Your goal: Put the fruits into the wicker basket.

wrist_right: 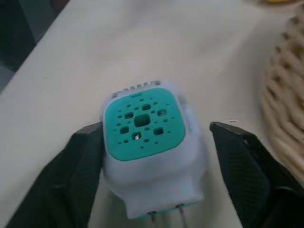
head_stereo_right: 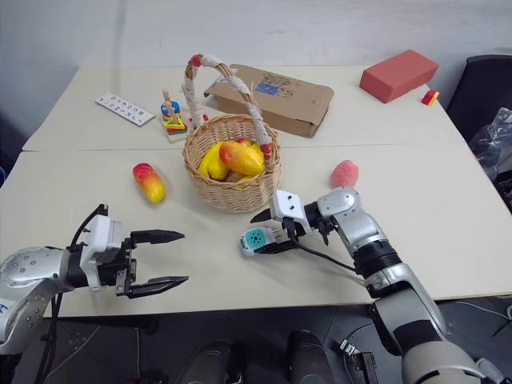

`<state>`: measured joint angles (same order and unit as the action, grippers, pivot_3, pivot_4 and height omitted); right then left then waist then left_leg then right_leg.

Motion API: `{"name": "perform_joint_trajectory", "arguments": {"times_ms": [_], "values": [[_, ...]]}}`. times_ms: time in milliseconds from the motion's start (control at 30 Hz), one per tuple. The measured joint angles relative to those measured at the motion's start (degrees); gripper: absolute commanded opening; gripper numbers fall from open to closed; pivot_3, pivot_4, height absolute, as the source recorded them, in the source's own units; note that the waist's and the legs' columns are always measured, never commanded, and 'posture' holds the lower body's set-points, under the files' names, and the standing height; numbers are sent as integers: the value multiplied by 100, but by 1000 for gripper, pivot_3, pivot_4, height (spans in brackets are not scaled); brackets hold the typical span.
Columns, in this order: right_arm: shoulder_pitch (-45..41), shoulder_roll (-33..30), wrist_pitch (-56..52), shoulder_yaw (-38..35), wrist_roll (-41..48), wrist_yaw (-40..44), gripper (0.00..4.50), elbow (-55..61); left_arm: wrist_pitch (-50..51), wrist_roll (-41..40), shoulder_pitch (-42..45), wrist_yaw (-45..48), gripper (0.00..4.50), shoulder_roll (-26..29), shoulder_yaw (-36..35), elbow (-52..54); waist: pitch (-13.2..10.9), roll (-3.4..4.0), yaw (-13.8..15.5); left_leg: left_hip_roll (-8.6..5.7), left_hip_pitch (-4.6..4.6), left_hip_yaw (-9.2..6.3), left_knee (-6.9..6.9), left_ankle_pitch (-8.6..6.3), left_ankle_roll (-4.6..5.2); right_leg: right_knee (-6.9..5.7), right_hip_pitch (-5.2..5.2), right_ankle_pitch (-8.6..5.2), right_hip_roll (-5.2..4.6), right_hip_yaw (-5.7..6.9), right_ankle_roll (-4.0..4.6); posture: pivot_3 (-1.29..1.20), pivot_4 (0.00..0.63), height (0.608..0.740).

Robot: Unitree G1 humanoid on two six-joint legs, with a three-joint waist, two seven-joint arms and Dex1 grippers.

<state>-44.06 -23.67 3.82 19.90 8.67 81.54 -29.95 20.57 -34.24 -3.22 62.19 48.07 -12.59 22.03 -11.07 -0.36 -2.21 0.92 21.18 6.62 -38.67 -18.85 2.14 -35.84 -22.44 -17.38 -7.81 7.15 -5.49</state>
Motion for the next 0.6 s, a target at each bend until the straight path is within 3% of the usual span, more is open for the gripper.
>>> {"name": "perform_joint_trajectory", "arguments": {"times_ms": [333,500,600], "values": [[1239,-255,-596,-455,523,-137,2631,1470,-105,90,-51,-18,4500,-41,62,36,-5,8,73,2,11,-15,15,-6,-15,-7,-8,-7,0,8,13,0,150,740],[2317,-1196,-2311,-1831,1673,-866,2631,3274,-89,75,144,-32,4500,-108,211,46,-17,29,179,-4,18,-21,15,-19,-2,4,-7,-7,-7,14,13,0,150,740],[3104,-1761,-2985,-2936,2062,-1366,2631,3593,-27,-7,296,-77,4500,-281,260,40,-17,28,251,-5,18,-24,15,-25,2,24,-1,-7,-7,21,13,0,150,740]]}}
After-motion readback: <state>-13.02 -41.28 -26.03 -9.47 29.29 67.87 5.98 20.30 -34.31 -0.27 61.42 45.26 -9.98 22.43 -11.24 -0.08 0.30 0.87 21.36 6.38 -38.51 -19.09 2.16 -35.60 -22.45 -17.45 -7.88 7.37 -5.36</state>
